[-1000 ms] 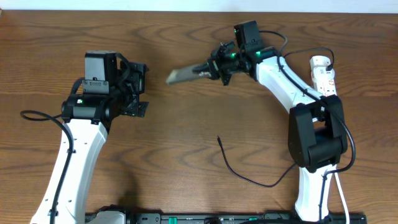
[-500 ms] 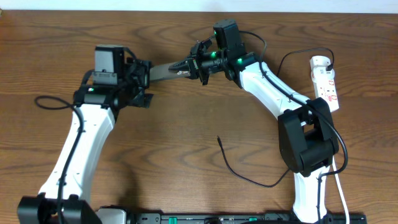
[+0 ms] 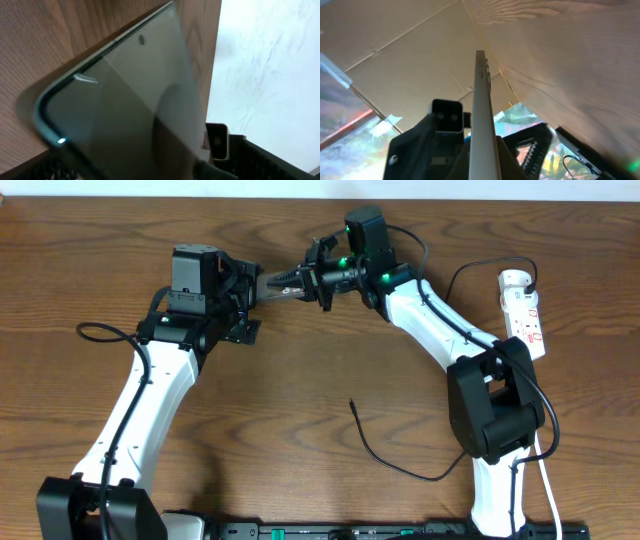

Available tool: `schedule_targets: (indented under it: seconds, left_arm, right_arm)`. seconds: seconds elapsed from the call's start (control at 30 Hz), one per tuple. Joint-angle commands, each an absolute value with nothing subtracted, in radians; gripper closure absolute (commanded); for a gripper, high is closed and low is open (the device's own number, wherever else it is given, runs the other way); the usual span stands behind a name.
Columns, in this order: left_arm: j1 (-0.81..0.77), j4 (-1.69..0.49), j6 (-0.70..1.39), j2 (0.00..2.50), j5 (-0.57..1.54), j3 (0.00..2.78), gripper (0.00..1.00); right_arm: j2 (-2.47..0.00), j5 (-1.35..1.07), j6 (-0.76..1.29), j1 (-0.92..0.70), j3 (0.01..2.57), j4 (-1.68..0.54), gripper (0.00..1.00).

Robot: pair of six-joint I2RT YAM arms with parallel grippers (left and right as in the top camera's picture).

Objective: Plug charger to phone and switch on socket

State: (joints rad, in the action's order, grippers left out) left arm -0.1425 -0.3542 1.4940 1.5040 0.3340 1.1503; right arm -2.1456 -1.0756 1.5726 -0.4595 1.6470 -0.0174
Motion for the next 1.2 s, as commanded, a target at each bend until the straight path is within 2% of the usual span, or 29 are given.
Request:
schedule_targets:
  seconds: [0.0,0.2,0.3,0.43,0.53,0.7,1.17]
  left_arm:
    - [-0.143,-0.353,1.559,1.510,0.304,1.147,0.09]
    - [-0.143,-0.353,1.634,1.510,0.298,1.147,0.09]
    - [-0.143,-0.353,1.637,1.510,0.275,1.147,0.00]
    - [-0.142,-0.353,1.666,1.510,0.263,1.147,0.00]
    - [-0.143,-0.353,1.709,1.510,0.249,1.147,0.07]
    - [-0.142,-0.353,1.723,1.510,0.248,1.147,0.26]
    - [-0.141,-0.353,1.727,1.510,0.196,1.147,0.26]
  right_arm:
    - [-2.127,-1.129,1.624,-0.479,1.673,0.013,0.99]
    - [-2.127,-1.129,1.645,-0.498,1.673,0.039,0.99]
    - [-2.127,-1.129,1.646,-0.516,1.673,0.043,0.99]
    - [-2.127,-1.129,1.666,-0.530,1.673,0.066,0.99]
    - [-2.127,-1.133,1.676,-0.537,1.673,0.081,0.99]
    - [-2.127,-1.132,1.676,-0.538,1.673,0.081,0.99]
    - [-2.127,-1.148,1.676,-0.500,1.673,0.083,0.99]
